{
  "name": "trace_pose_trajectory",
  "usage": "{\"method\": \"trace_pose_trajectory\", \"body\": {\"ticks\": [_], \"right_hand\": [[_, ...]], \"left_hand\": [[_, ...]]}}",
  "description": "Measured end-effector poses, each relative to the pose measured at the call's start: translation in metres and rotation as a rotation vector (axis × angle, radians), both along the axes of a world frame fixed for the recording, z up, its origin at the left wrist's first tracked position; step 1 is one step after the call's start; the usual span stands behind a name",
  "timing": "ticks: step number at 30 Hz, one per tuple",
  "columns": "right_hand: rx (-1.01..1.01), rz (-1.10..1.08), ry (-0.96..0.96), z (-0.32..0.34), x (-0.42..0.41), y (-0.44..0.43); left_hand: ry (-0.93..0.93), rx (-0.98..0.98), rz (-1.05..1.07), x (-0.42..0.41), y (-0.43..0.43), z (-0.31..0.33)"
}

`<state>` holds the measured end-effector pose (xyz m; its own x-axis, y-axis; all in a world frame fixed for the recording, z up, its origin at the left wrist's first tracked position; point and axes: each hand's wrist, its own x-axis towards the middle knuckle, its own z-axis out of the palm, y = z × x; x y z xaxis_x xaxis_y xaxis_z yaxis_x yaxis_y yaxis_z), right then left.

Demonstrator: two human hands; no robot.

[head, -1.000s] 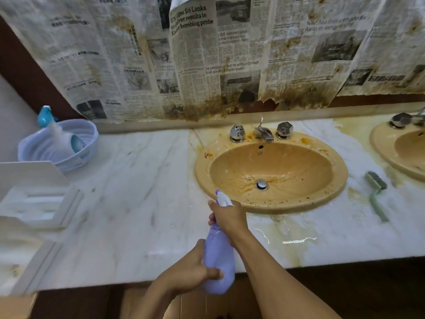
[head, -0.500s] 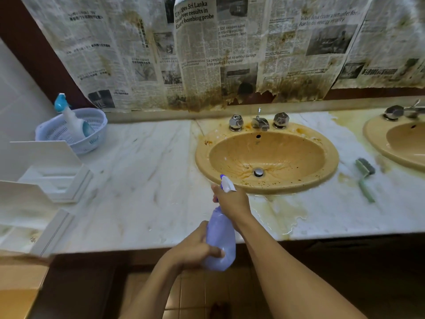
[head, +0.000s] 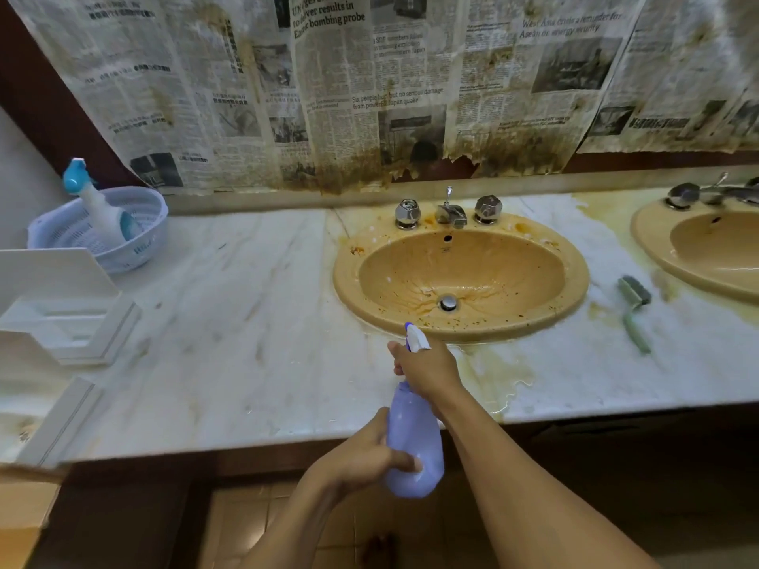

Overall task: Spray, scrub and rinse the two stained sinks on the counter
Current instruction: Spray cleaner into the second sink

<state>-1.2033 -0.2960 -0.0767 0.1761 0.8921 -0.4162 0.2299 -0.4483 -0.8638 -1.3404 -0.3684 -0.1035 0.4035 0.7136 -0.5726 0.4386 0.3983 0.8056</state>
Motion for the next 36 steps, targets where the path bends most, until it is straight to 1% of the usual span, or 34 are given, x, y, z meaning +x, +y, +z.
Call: {"method": "trace_pose_trajectory", "body": {"ticks": [3,6,8,10,11,15,16,19,22,23,27,29,31,34,36], "right_hand": [[0.024,-0.091,-0.005,-0.004,0.016,-0.006],[-0.005,-0.154,-0.030,-0.004,0.032,-0.010],[-0.002,-0.113,-0.039,0.000,0.040,-0.012],[0.006,-0.005,-0.124,0.005,0.047,-0.014],[0.009,0.003,-0.162,0.004,0.052,-0.014],[-0.033,-0.180,0.000,0.000,0.062,-0.014],[-0.040,-0.191,0.010,0.000,0.064,-0.014],[-0.011,-0.166,-0.028,0.000,0.074,-0.018],[0.001,-0.076,-0.142,0.001,0.089,-0.020],[-0.003,-0.091,-0.138,0.001,0.092,-0.020],[0.002,-0.234,-0.007,0.000,0.103,-0.016],[0.006,-0.250,0.002,0.001,0.110,-0.014],[0.009,-0.234,0.007,0.001,0.117,-0.011],[0.003,-0.141,-0.064,0.003,0.129,-0.005],[-0.020,-0.130,-0.082,0.004,0.135,0.001]], "left_hand": [[-0.027,0.002,-0.046,0.018,-0.002,-0.010],[-0.023,0.004,-0.064,0.036,-0.006,-0.009],[-0.020,0.003,-0.077,0.046,-0.007,-0.011],[-0.022,0.008,-0.089,0.053,-0.007,-0.012],[-0.021,0.019,-0.097,0.056,-0.007,-0.013],[0.001,0.041,-0.127,0.070,-0.007,-0.014],[0.006,0.036,-0.132,0.073,-0.007,-0.014],[-0.004,0.033,-0.153,0.081,-0.006,-0.015],[-0.002,0.051,-0.181,0.089,-0.004,-0.016],[0.004,0.055,-0.190,0.092,-0.003,-0.015],[0.014,0.074,-0.206,0.108,-0.002,-0.012],[0.018,0.098,-0.199,0.114,0.000,-0.011],[0.014,0.113,-0.196,0.120,0.003,-0.011],[-0.013,0.133,-0.191,0.128,0.008,-0.013],[0.001,0.144,-0.196,0.136,0.011,-0.013]]}}
